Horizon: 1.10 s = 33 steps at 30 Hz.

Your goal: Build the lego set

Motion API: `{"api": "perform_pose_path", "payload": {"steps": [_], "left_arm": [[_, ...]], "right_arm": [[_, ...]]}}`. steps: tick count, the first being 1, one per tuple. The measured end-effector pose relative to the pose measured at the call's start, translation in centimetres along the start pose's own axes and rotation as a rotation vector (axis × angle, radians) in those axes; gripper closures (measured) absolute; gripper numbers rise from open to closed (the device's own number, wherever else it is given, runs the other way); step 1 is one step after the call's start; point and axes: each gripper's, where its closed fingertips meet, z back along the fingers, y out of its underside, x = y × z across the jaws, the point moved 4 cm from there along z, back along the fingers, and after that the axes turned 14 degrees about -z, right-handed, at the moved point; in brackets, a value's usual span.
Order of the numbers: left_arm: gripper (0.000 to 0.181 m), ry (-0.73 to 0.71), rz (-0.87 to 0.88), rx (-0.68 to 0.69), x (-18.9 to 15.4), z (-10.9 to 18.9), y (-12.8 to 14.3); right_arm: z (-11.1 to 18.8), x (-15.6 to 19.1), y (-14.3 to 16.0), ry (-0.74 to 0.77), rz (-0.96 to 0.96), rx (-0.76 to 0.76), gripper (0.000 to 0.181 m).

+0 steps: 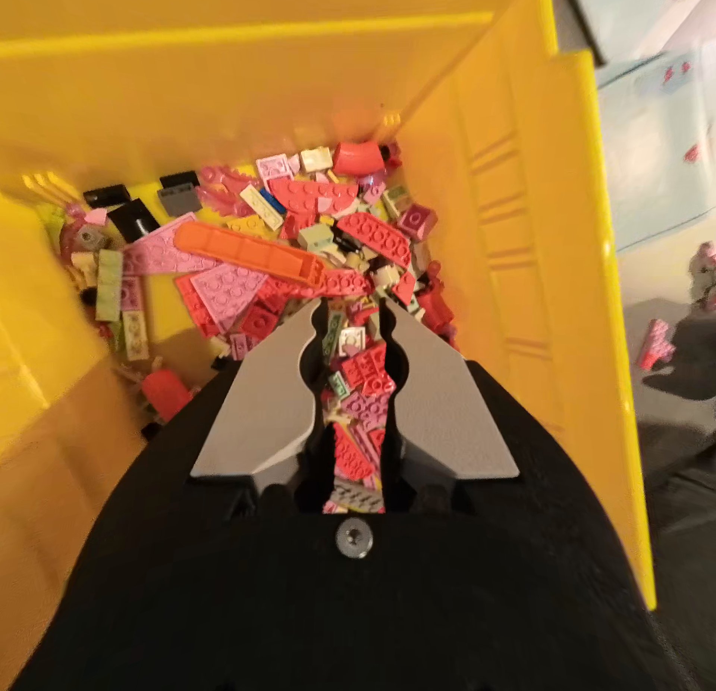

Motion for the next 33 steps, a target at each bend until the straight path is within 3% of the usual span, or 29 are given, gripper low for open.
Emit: {"api": "perform_pose_path", "payload": {"steps": [6,10,16,21,26,30,33], "left_arm": [[0.145,-0.091,-0.042,0.235,-0.7,1.2,3.5],[0.149,-0.056,0.011,0.383,-1.5,1.6,6.0],[0.162,-0.010,-0.068,0.354,-3.8,1.8,6.2],[0.157,0.007,-0.106,0.395,-5.4,1.3,6.8],[0.151,-0.117,-0.170,0.444,-4.8,1.2,7.3],[0.168,-0.410,-0.247,0.495,-1.4,2.7,7.5],[0.162,-0.250,-0.140,0.382,-2.8,3.1,7.2]], "right_arm": [[0.0,0.0,0.1,0.001,0.006,0.006,0.170],[0.0,0.1,0.2,0.001,0.008,0.008,0.170],[0.1,0.1,0.1,0.006,0.022,0.009,0.171],[0.1,0.0,0.3,0.006,0.016,0.017,0.171],[0.2,0.0,0.3,0.008,0.022,0.022,0.171],[0.3,0.0,0.3,0.007,0.019,0.024,0.171],[0.4,0.0,0.3,0.007,0.016,0.025,0.171]]}}
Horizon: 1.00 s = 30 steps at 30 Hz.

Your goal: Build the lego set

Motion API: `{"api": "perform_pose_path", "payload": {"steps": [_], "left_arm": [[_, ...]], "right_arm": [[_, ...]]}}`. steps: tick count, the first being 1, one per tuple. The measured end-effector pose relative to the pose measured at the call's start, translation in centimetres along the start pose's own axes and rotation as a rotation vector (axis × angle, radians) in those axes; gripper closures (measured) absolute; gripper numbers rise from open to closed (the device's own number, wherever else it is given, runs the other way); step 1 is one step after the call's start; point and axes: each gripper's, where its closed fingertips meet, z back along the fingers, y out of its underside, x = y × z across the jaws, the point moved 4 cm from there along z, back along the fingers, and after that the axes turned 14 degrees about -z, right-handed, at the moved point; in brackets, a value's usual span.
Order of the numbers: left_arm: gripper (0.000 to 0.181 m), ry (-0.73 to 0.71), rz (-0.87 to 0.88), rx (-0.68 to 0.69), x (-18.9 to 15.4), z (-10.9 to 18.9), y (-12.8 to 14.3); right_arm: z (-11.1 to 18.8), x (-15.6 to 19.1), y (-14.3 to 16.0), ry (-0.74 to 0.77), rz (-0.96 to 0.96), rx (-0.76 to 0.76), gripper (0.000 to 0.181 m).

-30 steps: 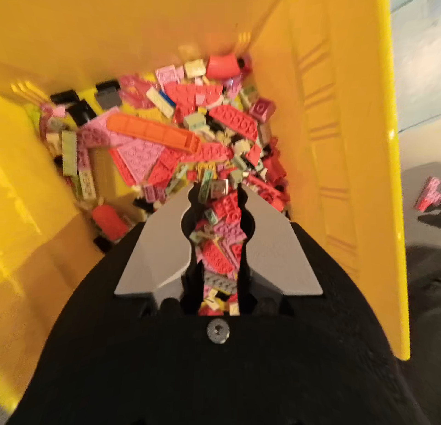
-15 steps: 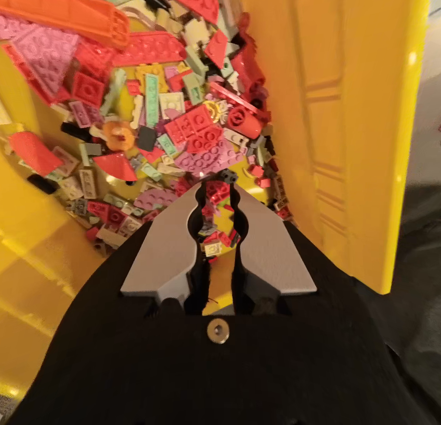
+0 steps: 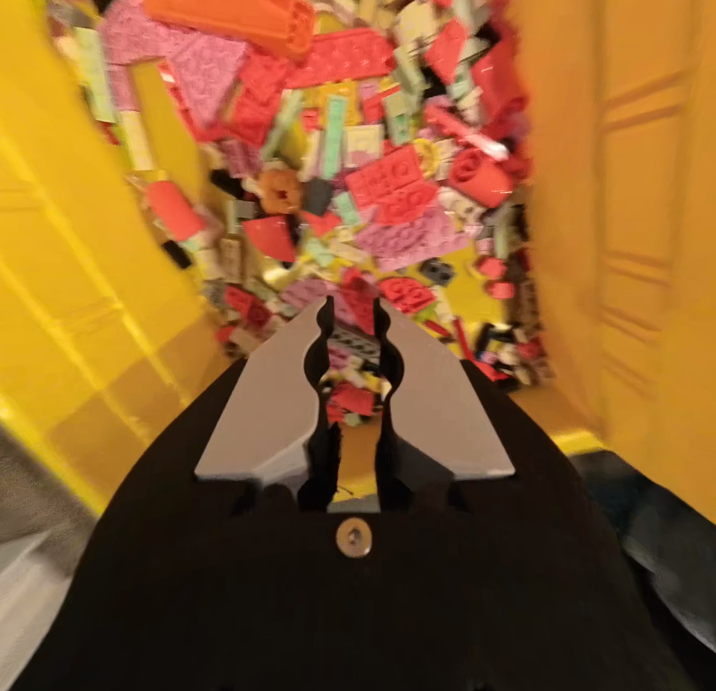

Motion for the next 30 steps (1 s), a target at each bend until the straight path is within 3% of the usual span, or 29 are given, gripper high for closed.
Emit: {"api": "perform_pose_path", "payload": {"steps": [3,7,11,16,23,30], "left_arm": [[0.159,0.191,0.051,-0.011,-2.0,0.9,0.6],[0.163,0.155,0.023,0.130,-2.3,0.6,2.6],[0.155,0.196,0.009,0.264,-3.3,-0.3,4.3],[0.163,0.162,-0.082,0.305,-3.3,-1.2,4.6],[0.163,0.044,-0.032,0.010,-0.3,0.8,0.6],[0.145,-0.044,0.055,-0.147,2.5,1.5,-0.4]], "right_arm": [[0.0,0.0,0.1,0.000,-0.003,0.004,0.171],[0.0,0.0,0.2,-0.005,-0.014,0.009,0.172],[0.1,-0.1,0.2,-0.003,-0.019,0.010,0.172],[0.1,0.0,0.2,-0.007,-0.022,0.015,0.172],[0.1,0.0,0.2,-0.012,-0.026,0.017,0.172],[0.2,0.1,0.2,-0.018,-0.026,0.020,0.172]]}}
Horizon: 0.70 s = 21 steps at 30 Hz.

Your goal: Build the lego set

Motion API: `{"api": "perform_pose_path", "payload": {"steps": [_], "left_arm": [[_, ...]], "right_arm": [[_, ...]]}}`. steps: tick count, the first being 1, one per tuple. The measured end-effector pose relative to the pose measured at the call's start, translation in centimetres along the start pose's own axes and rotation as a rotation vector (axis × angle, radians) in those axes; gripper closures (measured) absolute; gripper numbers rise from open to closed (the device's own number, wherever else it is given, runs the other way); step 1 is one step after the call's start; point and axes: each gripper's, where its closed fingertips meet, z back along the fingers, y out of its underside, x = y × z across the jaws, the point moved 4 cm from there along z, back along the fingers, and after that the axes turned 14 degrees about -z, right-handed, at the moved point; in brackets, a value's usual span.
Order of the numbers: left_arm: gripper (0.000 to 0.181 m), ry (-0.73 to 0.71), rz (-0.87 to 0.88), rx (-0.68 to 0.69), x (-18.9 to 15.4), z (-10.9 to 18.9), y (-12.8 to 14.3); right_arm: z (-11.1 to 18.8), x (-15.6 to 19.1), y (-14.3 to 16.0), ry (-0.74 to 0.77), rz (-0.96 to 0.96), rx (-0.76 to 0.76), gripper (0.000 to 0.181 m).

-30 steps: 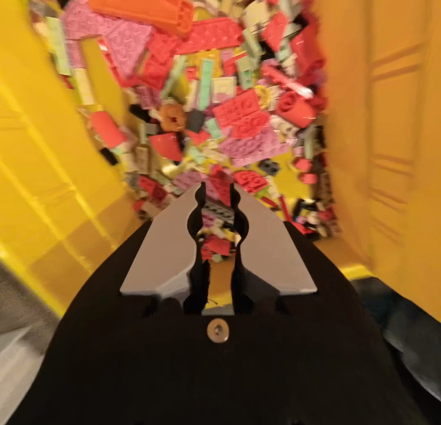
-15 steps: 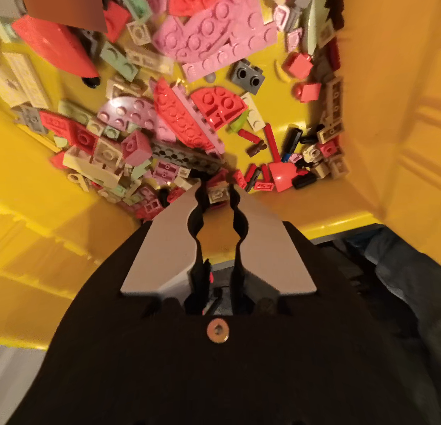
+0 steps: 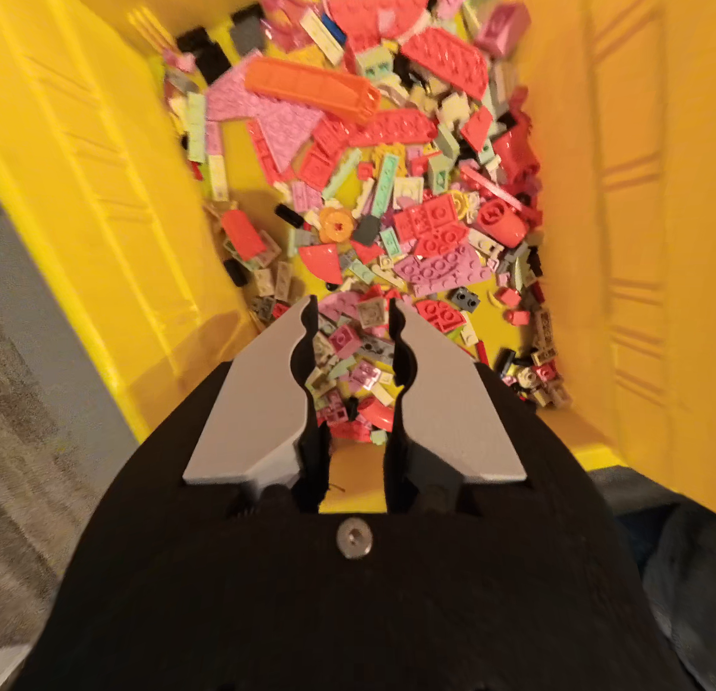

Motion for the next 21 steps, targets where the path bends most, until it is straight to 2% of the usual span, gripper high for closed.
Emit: {"api": "perform_pose_path", "payload": {"steps": [4,7,9,12,14,16,18,21], "left_arm": [[0.153,0.063,0.051,-0.033,0.3,0.2,0.2],[0.177,0.161,0.072,0.038,-0.5,-0.7,1.3],[0.173,0.187,0.087,0.041,-0.8,-1.4,1.5],[0.146,0.158,0.094,0.030,-0.7,-2.3,1.5],[0.147,0.153,0.086,0.042,-0.8,-2.7,1.6],[0.163,0.158,0.071,0.050,-0.9,-2.9,1.7],[0.163,0.166,0.064,0.007,-0.8,-2.4,1.2],[0.163,0.261,0.092,-0.193,-1.2,-0.4,-0.6]], "right_arm": [[0.0,0.0,0.1,-0.004,-0.001,0.003,0.173],[0.0,0.1,0.1,-0.004,0.001,0.005,0.173],[0.0,0.1,0.1,-0.006,0.001,0.005,0.173],[-0.1,0.1,0.2,-0.008,0.001,0.008,0.173],[-0.1,0.1,0.2,-0.010,-0.001,0.009,0.173],[-0.1,0.1,0.3,-0.011,0.000,0.011,0.173],[-0.1,0.1,0.2,-0.011,0.000,0.010,0.173],[-0.1,0.1,0.2,-0.009,0.001,0.009,0.173]]}}
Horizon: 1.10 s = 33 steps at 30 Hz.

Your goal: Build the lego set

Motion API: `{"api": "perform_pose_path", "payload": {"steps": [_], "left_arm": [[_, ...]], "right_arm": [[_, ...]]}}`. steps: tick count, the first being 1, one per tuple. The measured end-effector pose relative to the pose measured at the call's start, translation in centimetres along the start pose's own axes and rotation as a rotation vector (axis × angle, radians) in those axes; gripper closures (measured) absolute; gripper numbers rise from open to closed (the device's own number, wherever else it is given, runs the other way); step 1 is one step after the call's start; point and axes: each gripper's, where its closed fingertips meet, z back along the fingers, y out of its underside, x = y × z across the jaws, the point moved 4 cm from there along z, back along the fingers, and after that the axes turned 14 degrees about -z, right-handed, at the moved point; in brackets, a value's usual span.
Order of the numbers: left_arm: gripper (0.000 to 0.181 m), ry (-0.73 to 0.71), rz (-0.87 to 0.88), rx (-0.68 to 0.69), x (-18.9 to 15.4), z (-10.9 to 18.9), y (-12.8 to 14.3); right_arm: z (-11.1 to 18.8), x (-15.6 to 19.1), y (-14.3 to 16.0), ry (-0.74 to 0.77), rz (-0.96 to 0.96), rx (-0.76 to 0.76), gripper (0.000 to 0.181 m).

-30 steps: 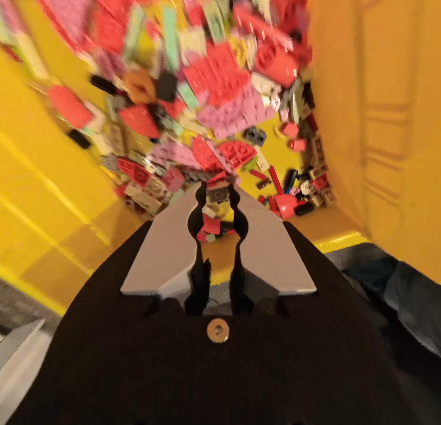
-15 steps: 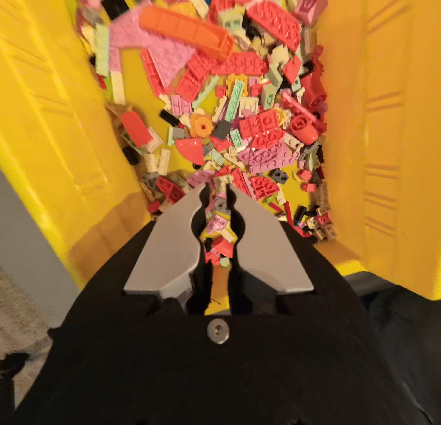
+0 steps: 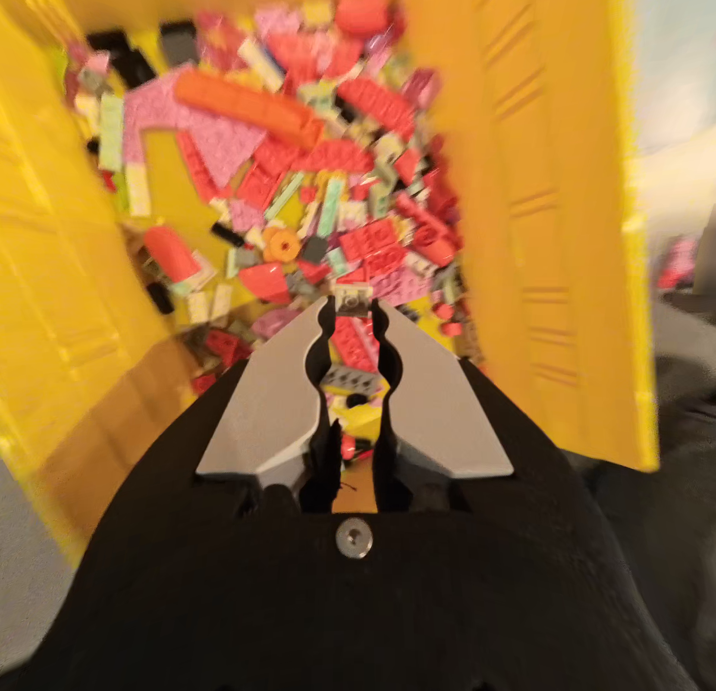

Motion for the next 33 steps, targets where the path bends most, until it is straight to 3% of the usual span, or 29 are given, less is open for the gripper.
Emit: {"api": "perform_pose_path", "payload": {"steps": [2,6,8,12,16,20,23,26,33], "left_arm": [[0.163,0.157,0.045,-0.166,-1.4,1.4,-1.4],[0.164,0.616,0.189,-0.437,-4.3,4.6,-3.1],[0.164,0.742,0.217,-0.469,-4.9,5.3,-2.9],[0.164,0.862,0.203,-0.481,-5.8,6.2,-2.2],[0.164,0.795,0.162,-0.443,-5.6,6.4,-1.4],[0.164,0.493,0.054,-0.347,-4.3,5.4,-0.4],[0.163,0.327,-0.050,-0.277,-4.3,5.3,0.3],[0.164,0.219,-0.145,-0.226,-4.5,5.5,0.9],[0.163,0.201,-0.249,-0.189,-5.4,6.2,1.5]], "right_arm": [[0.0,0.0,0.0,0.000,0.000,0.000,0.173],[0.0,0.1,0.0,0.000,0.003,-0.001,0.173],[0.0,0.1,0.0,0.001,0.008,0.000,0.173],[-1.1,-0.7,-0.6,-0.002,-0.066,0.019,0.171],[-5.5,-1.6,-3.8,-0.193,-0.012,0.098,0.167],[-14.0,-3.4,-7.2,-0.293,0.175,0.176,0.164],[-19.9,-2.9,-6.7,-0.365,0.333,0.202,0.157],[-23.5,-1.4,-5.8,-0.417,0.444,0.131,0.160],[-27.2,0.5,-3.4,-0.360,0.723,0.088,0.166]]}}
